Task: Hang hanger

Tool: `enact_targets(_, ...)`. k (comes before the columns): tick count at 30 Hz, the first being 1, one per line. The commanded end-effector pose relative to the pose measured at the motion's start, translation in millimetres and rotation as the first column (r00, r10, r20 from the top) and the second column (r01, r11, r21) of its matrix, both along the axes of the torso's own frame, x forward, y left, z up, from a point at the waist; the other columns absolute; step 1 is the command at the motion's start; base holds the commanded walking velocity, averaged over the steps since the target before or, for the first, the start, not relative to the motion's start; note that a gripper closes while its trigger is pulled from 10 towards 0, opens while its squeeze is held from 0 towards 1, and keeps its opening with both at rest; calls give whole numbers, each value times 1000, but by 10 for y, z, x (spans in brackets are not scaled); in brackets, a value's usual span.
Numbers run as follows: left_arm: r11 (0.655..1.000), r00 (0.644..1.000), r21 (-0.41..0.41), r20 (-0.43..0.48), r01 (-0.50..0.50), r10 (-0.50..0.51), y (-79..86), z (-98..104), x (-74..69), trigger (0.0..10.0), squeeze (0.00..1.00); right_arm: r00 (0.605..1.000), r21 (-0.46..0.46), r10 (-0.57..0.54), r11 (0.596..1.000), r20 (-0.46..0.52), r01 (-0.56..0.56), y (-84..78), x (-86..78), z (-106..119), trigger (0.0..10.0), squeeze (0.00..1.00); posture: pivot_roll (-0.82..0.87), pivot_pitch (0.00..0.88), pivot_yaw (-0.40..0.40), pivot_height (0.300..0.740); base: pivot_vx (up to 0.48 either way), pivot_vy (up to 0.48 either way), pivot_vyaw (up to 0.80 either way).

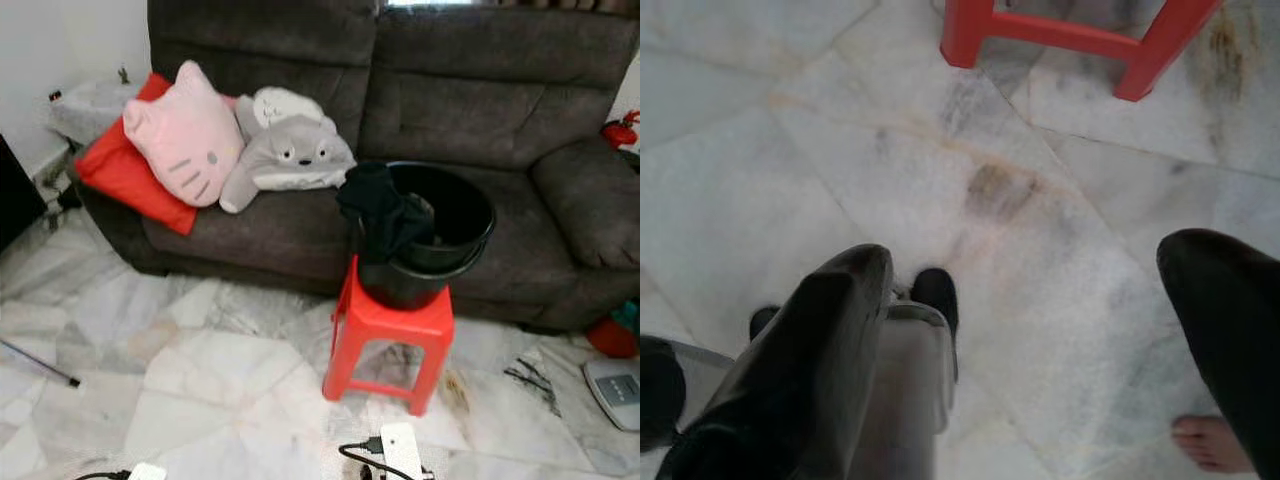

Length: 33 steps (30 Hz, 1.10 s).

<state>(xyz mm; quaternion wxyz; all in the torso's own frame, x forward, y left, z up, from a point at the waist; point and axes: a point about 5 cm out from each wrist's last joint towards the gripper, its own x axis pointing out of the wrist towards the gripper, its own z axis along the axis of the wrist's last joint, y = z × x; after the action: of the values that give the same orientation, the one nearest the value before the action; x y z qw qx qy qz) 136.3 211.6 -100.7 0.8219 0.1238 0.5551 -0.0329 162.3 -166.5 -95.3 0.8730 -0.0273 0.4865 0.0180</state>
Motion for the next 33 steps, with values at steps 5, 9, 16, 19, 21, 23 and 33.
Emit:
enact_targets(5, 1000, 1000, 7, 5, 13, -13, -24, 11, 46, 10000, 0, 1000, -4, -5, 1000, -2, 5, -11, -7, -2, 10000, 0, -30, 0, -34, 740, 0, 0, -633)
enact_targets(9, 1000, 1000, 6, 10, 11, -11, -2, 24, 73, 10000, 0, 1000, -3, -8, 1000, -1, 8, -9, -5, -2, 10000, 0, -32, 0, -33, 740, 0, 0, -633)
enact_targets(16, 1000, 1000, 11, 15, 3, -3, 59, 45, 98, 10000, 0, 1000, -3, -12, 1000, 1, 12, -8, 0, 0, 10000, 0, -30, 0, -33, 740, 0, 0, -632)
enact_targets(19, 1000, 1000, 10, 16, 2, -2, 59, 48, 105, 10000, 0, 1000, -3, -12, 1000, 1, 12, -10, 3, 1, 10000, 0, -31, 0, -34, 740, 0, 0, -631)
enact_targets(21, 1000, 1000, 9, 16, 2, -2, 59, 48, 106, 10000, 0, 1000, -3, -12, 1000, 1, 12, -10, 4, 2, 10000, 0, -31, 0, -34, 740, 0, 0, -628)
enact_targets(23, 1000, 1000, 9, 16, 2, -2, 59, 48, 106, 10000, 0, 1000, -3, -13, 1000, 1, 13, -9, 4, 2, 10000, 0, -31, 0, -34, 740, 0, 0, -631)
enact_targets(33, 1000, 1000, 1, 17, 7, -7, -23, 48, 150, 10000, 0, 1000, 6, -16, 1000, 23, 16, -4, 23, 13, 10000, 0, -30, 0, -34, 740, 128, 0, -315)
